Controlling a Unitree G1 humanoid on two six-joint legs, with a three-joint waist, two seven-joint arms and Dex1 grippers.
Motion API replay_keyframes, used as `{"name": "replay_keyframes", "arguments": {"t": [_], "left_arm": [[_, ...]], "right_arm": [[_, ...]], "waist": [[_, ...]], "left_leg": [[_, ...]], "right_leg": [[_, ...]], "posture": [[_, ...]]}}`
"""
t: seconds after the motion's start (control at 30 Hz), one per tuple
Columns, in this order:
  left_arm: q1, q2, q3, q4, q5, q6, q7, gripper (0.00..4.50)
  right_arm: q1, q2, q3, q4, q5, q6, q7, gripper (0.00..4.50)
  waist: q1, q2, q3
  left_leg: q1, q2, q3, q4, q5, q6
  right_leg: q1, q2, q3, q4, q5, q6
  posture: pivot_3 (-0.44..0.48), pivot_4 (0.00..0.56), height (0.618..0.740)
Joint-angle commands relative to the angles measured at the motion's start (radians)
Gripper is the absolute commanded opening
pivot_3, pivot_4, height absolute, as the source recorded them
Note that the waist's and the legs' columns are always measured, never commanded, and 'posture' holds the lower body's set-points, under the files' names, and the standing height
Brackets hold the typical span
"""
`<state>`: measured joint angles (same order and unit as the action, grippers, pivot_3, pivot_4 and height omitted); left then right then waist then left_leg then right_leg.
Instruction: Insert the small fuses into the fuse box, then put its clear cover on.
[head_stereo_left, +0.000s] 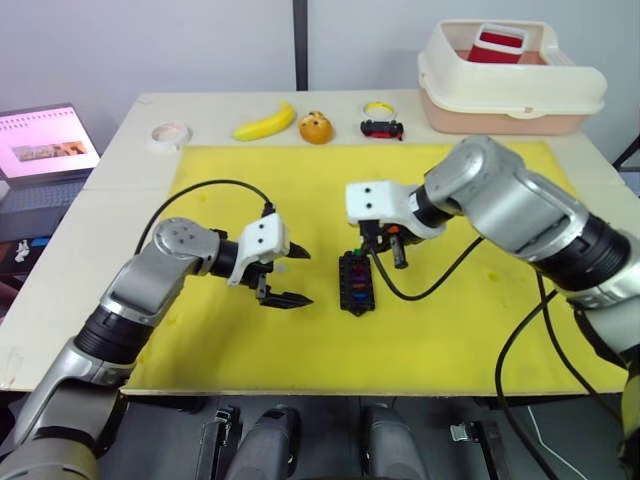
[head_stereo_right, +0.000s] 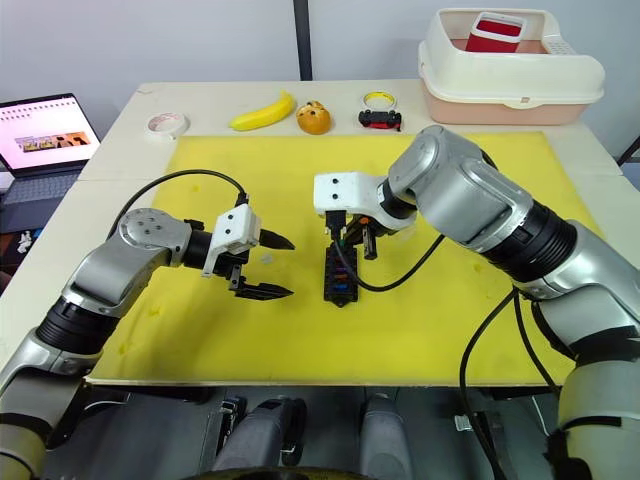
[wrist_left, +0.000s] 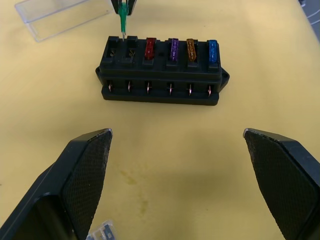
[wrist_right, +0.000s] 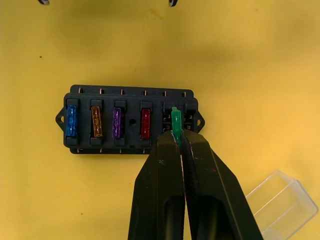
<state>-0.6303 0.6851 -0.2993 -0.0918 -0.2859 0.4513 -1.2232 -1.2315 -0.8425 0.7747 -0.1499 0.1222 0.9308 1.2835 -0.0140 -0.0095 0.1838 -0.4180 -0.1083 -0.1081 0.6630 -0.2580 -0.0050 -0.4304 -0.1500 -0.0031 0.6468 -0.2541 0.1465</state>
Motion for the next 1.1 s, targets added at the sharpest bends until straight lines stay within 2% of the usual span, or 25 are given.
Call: {"name": "replay_keyframes", "arguments": {"t": [0.03, 1.1], "left_arm": [[-0.001, -0.003, 0.010, -0.030, 0.006, -0.014, -0.001, 4.42], [0.009, -0.040, 0.013, -0.026, 0.042, -0.042, 0.016, 4.42]], "right_arm": [[-0.005, 0.012, -0.016, -0.001, -0.035, -0.016, 0.023, 0.00], [0.041, 0.070, -0.021, 0.052, -0.174, -0.047, 0.086, 0.00]], "waist": [[0.000, 0.000, 0.000], [-0.001, 0.000, 0.000]], "left_leg": [[0.000, 0.000, 0.000, 0.000, 0.000, 0.000], [0.000, 0.000, 0.000, 0.000, 0.000, -0.001]], "right_leg": [[0.000, 0.000, 0.000, 0.000, 0.000, 0.000], [0.000, 0.000, 0.000, 0.001, 0.000, 0.000]], "posture": [[0.000, 0.150, 0.740], [0.000, 0.150, 0.740]]}}
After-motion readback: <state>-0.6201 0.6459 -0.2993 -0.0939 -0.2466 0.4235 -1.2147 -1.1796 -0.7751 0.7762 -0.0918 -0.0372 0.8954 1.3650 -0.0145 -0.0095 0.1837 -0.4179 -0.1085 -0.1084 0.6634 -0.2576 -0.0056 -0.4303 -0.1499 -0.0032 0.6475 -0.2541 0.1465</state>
